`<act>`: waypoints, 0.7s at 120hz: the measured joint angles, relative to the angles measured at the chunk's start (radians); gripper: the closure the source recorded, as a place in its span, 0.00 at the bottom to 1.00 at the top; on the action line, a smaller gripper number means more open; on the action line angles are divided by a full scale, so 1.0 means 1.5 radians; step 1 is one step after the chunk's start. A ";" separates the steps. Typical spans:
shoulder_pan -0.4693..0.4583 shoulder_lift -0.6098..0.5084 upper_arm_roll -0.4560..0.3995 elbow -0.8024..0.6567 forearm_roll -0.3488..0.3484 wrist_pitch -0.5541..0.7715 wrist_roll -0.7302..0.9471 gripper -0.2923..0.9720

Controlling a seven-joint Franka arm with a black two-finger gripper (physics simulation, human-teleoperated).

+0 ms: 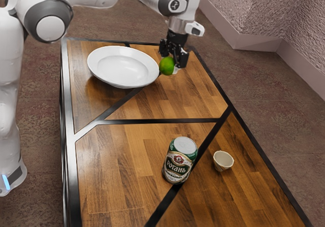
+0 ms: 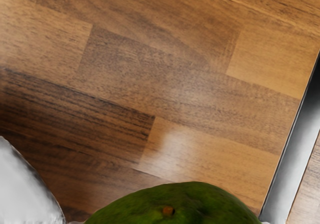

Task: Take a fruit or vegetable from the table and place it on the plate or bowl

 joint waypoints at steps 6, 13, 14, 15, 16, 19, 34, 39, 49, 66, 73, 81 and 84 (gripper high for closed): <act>0.000 0.001 0.020 0.000 0.008 -0.003 0.000 0.51; 0.002 0.014 0.057 -0.001 0.014 -0.006 0.001 0.51; 0.003 0.016 0.062 -0.001 0.015 -0.006 0.001 0.51; 0.004 0.019 0.067 -0.001 0.016 -0.006 0.001 0.51; 0.006 0.021 0.072 -0.001 0.016 -0.006 0.001 0.52; 0.014 0.026 0.082 -0.001 0.018 -0.007 0.001 0.51; 0.050 0.036 0.100 -0.014 0.022 -0.010 0.004 0.50; 0.050 0.036 0.103 -0.029 0.023 -0.012 0.007 0.50; 0.049 0.036 0.118 -0.043 0.023 -0.016 0.011 0.51; 0.052 0.036 0.144 -0.047 0.024 -0.020 0.020 0.49; 0.051 0.035 0.149 -0.047 0.023 -0.022 0.023 0.49; 0.050 0.034 0.156 -0.047 0.023 -0.025 0.027 0.49; 0.050 0.033 0.159 -0.047 0.023 -0.026 0.028 0.49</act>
